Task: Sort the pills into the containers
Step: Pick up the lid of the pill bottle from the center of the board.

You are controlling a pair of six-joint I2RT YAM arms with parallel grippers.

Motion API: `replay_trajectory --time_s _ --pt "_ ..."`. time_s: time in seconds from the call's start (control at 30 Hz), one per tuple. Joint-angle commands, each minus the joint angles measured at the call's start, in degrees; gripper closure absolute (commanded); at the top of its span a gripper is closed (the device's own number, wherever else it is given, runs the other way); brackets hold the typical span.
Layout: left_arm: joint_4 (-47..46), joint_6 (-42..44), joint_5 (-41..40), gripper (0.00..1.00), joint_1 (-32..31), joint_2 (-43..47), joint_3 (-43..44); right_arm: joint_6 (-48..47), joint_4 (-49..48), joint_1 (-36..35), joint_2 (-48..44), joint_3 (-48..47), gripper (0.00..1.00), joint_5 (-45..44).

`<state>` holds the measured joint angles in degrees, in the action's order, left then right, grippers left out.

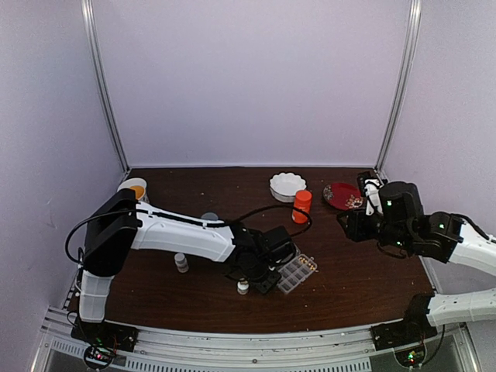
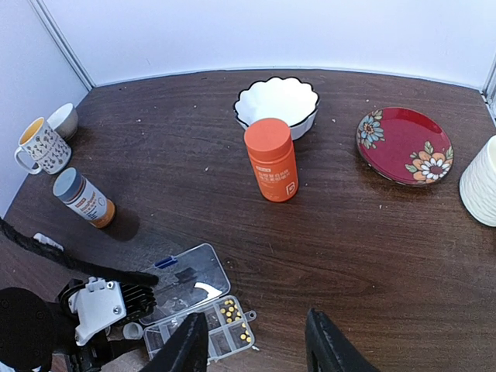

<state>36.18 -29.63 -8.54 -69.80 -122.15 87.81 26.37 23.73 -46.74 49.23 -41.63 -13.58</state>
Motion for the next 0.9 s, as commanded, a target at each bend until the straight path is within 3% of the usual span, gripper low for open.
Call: replay_trajectory --time_s 0.0,0.33,0.5,0.67,0.87 --pt "1.35 0.27 0.18 0.64 0.52 -1.17 1.81 0.69 -1.01 -0.1 -0.8 0.64 0.55 -1.23" --pt "4.0 -0.08 -2.85 0.67 0.81 5.82 2.76 0.38 -5.94 -0.11 -1.61 2.32 0.55 4.7" --pt "4.49 0.01 -3.39 0.66 0.97 12.17 2.38 -1.0 -11.56 -0.1 -2.26 3.78 0.54 12.81" --pt "1.85 -0.87 1.14 0.66 1.74 19.86 0.55 -4.66 -19.5 -0.9 -1.71 4.8 0.5 23.59" --pt "1.89 -0.72 3.2 0.46 3.02 21.77 -2.01 -7.2 -19.23 -1.09 -2.32 4.22 0.47 24.33"
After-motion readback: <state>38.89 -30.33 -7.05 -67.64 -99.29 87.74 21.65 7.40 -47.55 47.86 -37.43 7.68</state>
